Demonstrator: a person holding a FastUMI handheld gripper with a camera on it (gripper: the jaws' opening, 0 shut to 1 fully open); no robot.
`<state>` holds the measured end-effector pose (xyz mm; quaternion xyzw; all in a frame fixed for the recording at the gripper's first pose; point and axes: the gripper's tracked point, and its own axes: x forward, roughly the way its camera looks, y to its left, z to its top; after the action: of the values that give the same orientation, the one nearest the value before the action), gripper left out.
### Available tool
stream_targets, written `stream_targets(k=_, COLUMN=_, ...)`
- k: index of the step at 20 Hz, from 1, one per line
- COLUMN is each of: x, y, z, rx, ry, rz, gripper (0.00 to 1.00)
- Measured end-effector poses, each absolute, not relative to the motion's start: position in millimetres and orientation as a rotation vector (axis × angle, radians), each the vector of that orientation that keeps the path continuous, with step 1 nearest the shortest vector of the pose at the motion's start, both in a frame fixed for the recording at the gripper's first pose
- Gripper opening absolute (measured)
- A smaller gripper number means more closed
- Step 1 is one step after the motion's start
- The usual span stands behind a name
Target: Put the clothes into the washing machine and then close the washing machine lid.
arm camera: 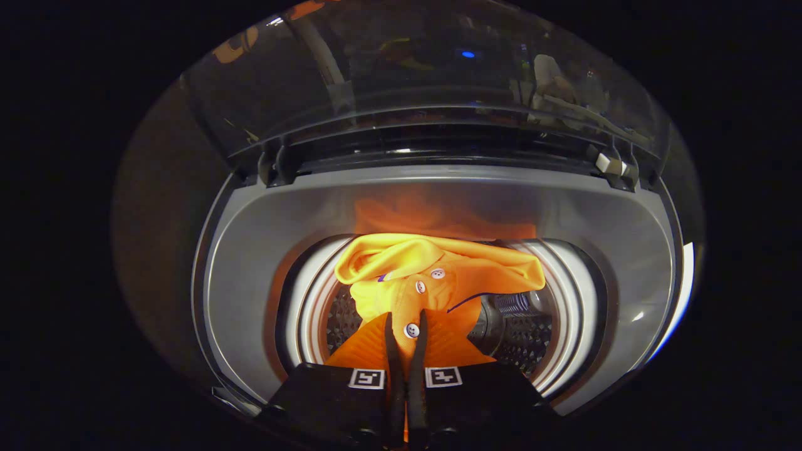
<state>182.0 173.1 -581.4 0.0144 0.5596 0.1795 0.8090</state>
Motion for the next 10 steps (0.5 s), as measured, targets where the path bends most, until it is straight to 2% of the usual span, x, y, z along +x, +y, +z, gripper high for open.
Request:
stream_targets(k=4, x=182.3, y=169.2, z=-590.9, rx=0.055, ry=1.284, rz=0.355, gripper=0.11)
stream_targets(k=6, x=189.0, y=163.3, z=-593.6, rx=0.056, ry=1.287, rz=0.320, gripper=0.16)
stream_targets(k=7, x=188.3, y=163.2, z=-594.2, rx=0.059, ry=1.292, rz=0.323, gripper=0.24)
stream_targets(k=8, x=187.7, y=165.1, z=-593.5, rx=0.057, ry=1.287, rz=0.328, gripper=0.26)
stream_targets(k=10, x=189.0, y=159.5, z=-589.4, rx=0.014, ry=1.273, rz=0.337, gripper=0.55)
